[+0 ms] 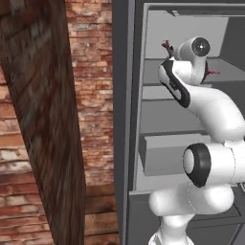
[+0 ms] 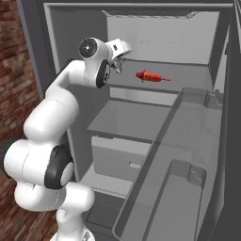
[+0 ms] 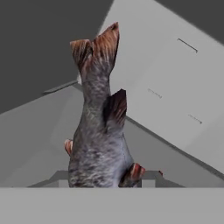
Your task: Place the fish on the counter behind the older fish on the same shelf of the fridge to maintain FIFO order. Close the fridge door when finished.
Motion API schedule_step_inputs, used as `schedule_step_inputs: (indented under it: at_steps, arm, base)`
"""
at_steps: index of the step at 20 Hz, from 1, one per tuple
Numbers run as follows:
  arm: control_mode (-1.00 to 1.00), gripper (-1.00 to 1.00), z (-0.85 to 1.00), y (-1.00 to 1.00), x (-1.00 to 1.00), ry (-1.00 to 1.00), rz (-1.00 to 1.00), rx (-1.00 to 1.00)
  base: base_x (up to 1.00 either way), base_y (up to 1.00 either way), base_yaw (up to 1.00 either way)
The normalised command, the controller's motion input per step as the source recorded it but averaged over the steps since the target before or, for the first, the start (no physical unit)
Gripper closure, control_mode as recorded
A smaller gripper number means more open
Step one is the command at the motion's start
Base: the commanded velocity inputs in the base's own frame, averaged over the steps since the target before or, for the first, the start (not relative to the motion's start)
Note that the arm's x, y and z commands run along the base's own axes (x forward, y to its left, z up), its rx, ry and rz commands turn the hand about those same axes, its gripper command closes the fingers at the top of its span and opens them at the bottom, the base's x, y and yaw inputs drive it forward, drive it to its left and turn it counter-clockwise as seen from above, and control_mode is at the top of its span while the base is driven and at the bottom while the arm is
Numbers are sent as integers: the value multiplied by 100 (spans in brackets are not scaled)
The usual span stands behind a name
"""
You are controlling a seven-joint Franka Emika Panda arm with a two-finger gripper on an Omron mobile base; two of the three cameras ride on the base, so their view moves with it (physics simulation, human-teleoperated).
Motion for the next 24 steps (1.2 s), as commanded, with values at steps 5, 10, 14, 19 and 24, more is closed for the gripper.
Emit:
schedule_step_inputs:
  at_steps: [5,10,14,19,24]
  arm:
    - [-100,100,0,-21,55,2,-2,0]
    - [-100,100,0,-34,62,0,0,0]
    - [-100,100,0,-25,66,0,0,0]
    - [-100,100,-6,-9,56,0,1,0]
    - [-100,100,-26,0,23,0,1,0]
  base:
    - [0,0,0]
    - [0,0,0]
    - [0,0,0]
    - [0,0,0]
    - [0,0,0]
